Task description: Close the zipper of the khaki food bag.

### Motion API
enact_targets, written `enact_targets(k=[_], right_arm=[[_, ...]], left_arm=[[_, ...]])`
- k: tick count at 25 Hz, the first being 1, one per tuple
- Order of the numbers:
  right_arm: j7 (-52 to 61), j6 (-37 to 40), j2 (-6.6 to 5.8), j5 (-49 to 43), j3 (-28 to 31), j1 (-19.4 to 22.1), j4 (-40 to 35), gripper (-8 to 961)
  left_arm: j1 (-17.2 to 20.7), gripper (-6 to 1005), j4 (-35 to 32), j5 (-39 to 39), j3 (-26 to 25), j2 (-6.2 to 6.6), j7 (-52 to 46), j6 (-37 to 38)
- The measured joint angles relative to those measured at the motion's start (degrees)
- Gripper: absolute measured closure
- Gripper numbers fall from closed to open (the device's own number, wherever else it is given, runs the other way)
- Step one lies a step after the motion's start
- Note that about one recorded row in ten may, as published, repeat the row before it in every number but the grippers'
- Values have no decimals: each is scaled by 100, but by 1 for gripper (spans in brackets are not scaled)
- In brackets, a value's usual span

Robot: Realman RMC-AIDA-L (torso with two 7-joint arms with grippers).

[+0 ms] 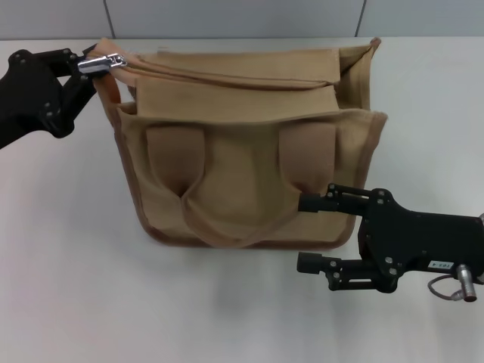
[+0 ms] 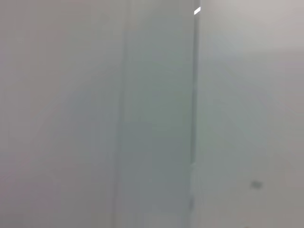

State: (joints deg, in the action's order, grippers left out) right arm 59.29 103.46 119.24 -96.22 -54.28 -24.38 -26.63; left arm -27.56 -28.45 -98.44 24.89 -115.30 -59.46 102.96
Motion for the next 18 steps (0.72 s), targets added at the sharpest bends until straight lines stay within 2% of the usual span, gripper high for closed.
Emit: enact_targets(k=[4,7,8,12,15,18], right_arm=[[-2,245,-3,63,87,1,0,193],[29,398,-5,241,155,-2,7,195],[128,499,-7,473,188,-11,74,196],[844,538,-18,1080,220,-145,207,199],[1362,523,-21,1155,217,-353,206,202],[2231,432,-25,1140,173,-839,178,204]], left_arm=[[-94,972,7,16,34,-26,-2,293],[-146,972,-13,-21,68,-113,16,221],[-159,972,-42,-45,108,-180,54,115],[-131,972,-169,-54,208,-291,75,-420],[-81,972,-182,-45,209,-280,63,-409],[81,972,-261,-15,207,-208,38,-169]])
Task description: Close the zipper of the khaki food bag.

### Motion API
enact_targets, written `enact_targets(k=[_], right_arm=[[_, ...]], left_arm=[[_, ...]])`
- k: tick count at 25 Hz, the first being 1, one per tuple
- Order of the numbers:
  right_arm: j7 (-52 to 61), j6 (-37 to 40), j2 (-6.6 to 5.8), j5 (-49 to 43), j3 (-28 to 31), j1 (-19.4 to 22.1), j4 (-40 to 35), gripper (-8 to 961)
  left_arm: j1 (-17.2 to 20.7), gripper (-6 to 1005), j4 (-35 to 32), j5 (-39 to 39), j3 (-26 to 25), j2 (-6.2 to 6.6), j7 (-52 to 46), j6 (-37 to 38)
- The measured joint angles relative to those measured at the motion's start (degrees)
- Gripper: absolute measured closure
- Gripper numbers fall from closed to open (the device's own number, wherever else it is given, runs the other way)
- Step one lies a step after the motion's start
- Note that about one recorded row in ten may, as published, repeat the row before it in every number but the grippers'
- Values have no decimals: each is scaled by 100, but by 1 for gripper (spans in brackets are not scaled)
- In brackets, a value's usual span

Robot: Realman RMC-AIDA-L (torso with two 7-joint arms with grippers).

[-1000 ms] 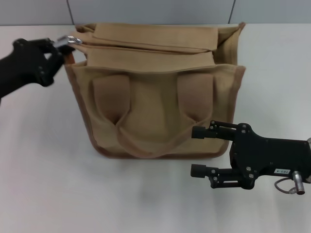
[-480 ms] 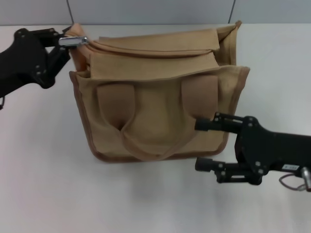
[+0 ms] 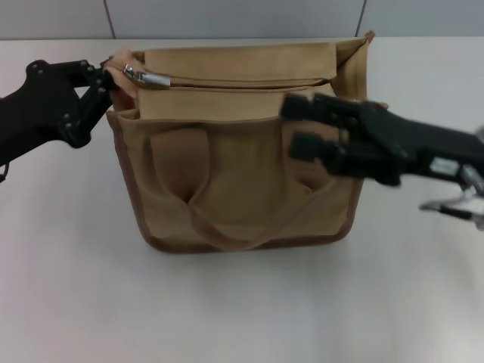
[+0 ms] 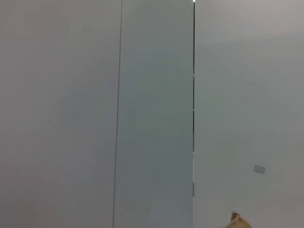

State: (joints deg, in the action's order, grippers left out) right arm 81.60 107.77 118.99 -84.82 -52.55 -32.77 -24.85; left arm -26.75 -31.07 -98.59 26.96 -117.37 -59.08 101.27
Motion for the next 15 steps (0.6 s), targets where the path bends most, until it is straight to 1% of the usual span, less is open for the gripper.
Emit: enact_targets(k=[1,2,3,4,5,6,7,8,9,10,11,12,15], right_arm=[[330,-171,-19,-21,-15,-215,-34,205],[330,-171,-19,-21,-15,-215,-34,206],[587,-428,-33,-35,-26,-394,-141,207],[688,-585,-32,-64,-32,-456,-261,207],[688,-585,-32,-64,-32,-456,-261,208],[886,-848,-22,-167,-41,-571,-507,209],[886,-848,-22,-167,-41,-571,-507,210],[1061,-1095,-10,-377,-47,-763,-702,211],[1121,-1202,-5,-522,-49,-910,-745,212],[1121,-1202,-5,-522,-49,-910,-745,212],[1175,-1334,0,-722,-60,-1147,-756,213],[1175,-1334,0,-722,-60,-1147,-756,214],[1201,-1524,14,-858,-263,-1422,-739,216]], left_arm=[[29,972,-10,2,-4,4,-3,101],[29,972,-10,2,-4,4,-3,101],[41,972,-11,3,-2,5,11,216],[42,972,-12,4,-1,3,27,279],[42,972,-13,4,-3,0,35,316],[34,972,-12,5,-12,-8,35,337],[34,972,-12,5,-12,-8,35,337],[17,972,-8,6,-16,-15,33,350],[-5,972,0,7,-15,-24,26,358],[-30,972,11,7,-5,-31,25,358],[-56,972,15,7,1,-48,27,359],[-56,972,15,7,1,-48,27,359],[-94,972,30,7,2,-68,23,341]])
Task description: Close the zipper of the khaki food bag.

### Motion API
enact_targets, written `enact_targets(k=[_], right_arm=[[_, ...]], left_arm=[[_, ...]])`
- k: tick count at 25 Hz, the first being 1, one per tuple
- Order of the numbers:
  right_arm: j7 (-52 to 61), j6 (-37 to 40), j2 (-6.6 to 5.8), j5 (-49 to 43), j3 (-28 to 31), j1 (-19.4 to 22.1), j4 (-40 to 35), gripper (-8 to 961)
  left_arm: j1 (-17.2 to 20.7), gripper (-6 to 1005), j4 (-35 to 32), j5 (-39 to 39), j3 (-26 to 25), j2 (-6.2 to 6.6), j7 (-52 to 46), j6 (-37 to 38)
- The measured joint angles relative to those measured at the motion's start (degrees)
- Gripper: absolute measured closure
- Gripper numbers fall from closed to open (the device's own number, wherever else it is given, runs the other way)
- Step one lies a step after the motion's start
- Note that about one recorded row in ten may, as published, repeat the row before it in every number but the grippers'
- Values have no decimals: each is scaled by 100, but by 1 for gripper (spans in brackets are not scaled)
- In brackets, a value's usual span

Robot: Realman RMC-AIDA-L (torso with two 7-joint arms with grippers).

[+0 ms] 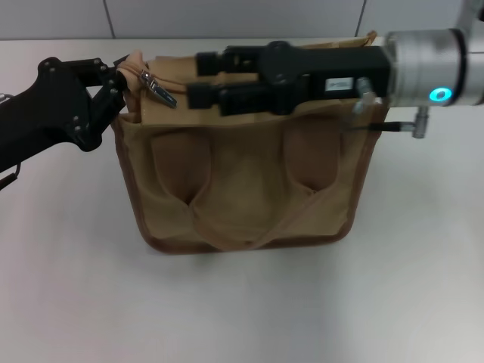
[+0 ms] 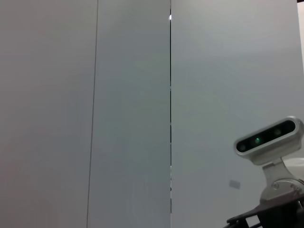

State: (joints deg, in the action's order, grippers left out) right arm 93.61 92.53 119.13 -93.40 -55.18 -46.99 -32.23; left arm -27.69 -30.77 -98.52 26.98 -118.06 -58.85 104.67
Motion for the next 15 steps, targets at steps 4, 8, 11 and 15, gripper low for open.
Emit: enact_targets(k=[4,8,11,15], right_arm=[[20,-218,15,22,-325,-141,-9,220],[53,-373,22,32,-461,-186,-18,223],[60,-531,33,43,-584,-251,-24,357],[62,-664,45,60,-745,-301,-26,457]], left_arm=[[-11,972,7,0,-24,-3,-14,-24],[-14,973,9,0,-40,-5,-16,-24],[-27,973,10,0,-26,-6,-15,-21],[-54,973,13,-1,-6,-7,-10,-21]])
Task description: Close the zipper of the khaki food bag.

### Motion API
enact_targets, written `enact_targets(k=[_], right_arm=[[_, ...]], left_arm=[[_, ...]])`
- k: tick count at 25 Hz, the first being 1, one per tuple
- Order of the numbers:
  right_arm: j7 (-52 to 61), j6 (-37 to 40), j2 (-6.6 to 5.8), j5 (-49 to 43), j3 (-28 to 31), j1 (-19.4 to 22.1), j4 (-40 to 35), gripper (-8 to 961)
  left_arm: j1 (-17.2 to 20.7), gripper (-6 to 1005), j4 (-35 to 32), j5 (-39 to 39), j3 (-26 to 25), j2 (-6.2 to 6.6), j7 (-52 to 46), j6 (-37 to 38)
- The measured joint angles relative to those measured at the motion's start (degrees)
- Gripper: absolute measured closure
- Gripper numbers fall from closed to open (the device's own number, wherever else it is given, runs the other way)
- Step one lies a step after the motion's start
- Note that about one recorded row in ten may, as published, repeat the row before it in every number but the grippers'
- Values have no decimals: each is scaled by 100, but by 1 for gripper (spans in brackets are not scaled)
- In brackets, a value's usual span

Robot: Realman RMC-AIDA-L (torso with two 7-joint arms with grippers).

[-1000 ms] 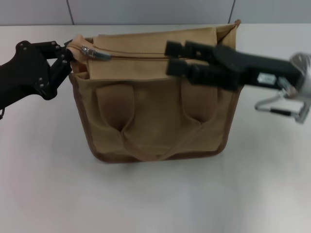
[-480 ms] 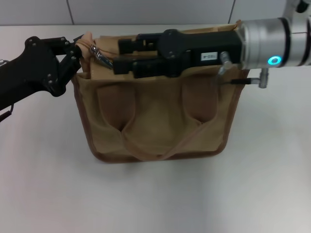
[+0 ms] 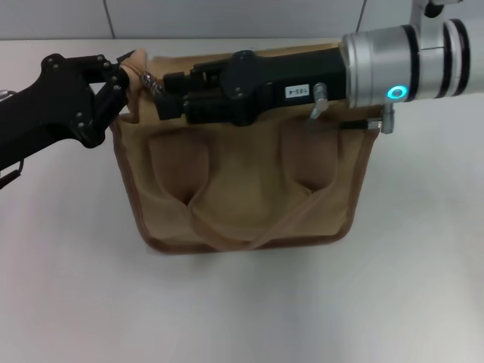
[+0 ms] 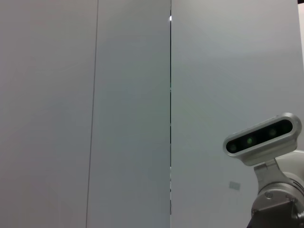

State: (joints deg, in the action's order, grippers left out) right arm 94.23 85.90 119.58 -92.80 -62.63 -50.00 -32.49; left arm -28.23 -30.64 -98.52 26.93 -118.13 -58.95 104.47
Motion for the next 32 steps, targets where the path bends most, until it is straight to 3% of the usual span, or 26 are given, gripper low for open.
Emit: enact_targets(k=[8,28,32], right_arm=[[-23,-319,12,469,-643,-14,-2,530],[-87,-348,25,800,-687,151,1,953],[11,-449,22,811,-801,176,-5,953]], left_arm=[[-30,973,6,-1,6,0,19,-2],[-29,956,5,13,-39,-20,24,36],[-17,947,5,48,-47,-20,20,38]])
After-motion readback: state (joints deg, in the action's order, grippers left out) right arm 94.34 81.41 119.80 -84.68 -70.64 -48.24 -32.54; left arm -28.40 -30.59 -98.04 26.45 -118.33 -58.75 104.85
